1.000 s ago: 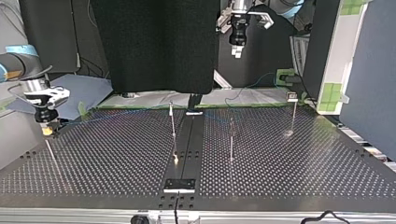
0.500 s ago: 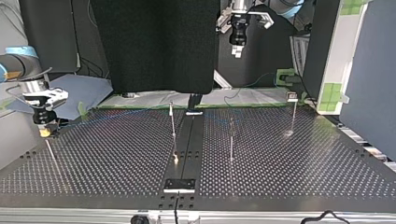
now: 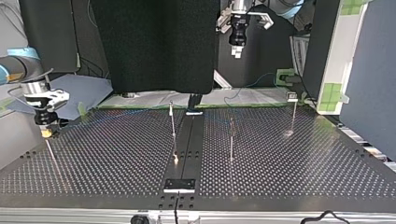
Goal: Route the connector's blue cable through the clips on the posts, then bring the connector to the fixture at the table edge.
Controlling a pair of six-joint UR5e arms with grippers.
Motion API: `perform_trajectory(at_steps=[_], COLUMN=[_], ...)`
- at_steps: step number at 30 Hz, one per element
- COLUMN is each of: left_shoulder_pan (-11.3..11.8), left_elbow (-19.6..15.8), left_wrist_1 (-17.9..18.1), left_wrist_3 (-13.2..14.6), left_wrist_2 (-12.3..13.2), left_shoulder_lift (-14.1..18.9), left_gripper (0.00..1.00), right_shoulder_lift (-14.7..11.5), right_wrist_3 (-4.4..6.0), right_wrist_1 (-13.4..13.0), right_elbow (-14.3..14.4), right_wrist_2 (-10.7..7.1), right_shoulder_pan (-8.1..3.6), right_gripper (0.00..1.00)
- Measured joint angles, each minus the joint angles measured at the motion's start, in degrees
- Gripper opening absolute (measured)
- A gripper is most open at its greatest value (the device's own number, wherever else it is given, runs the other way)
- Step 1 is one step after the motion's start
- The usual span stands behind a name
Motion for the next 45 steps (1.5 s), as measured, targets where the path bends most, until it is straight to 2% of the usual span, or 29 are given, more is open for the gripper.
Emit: perform_trajectory(at_steps=[7, 28, 45], left_shoulder_pan=[0.00, 0.16, 0.42], left_elbow=[0.27, 0.76, 0.76], left_wrist_1=[-0.28, -0.47, -0.53], left_wrist_3=[0.00, 0.00, 0.01], left_wrist_2=[0.00, 0.02, -0.01], left_shoulder_lift=[0.00, 0.01, 0.00], left_gripper=[0.98, 0.98, 0.98], right_shoulder_lift=[0.14, 0.34, 0.60], right_wrist_3=[0.08, -0.80, -0.79], right_wrist_1=[0.17, -0.32, -0.43], right_elbow=[-0.47, -0.65, -0.65], right_wrist_2=[-0.03, -0.35, -0.35], right_shoulder_pan=[0.10, 0.32, 0.61], right_gripper=[0.22, 0.22, 0.22])
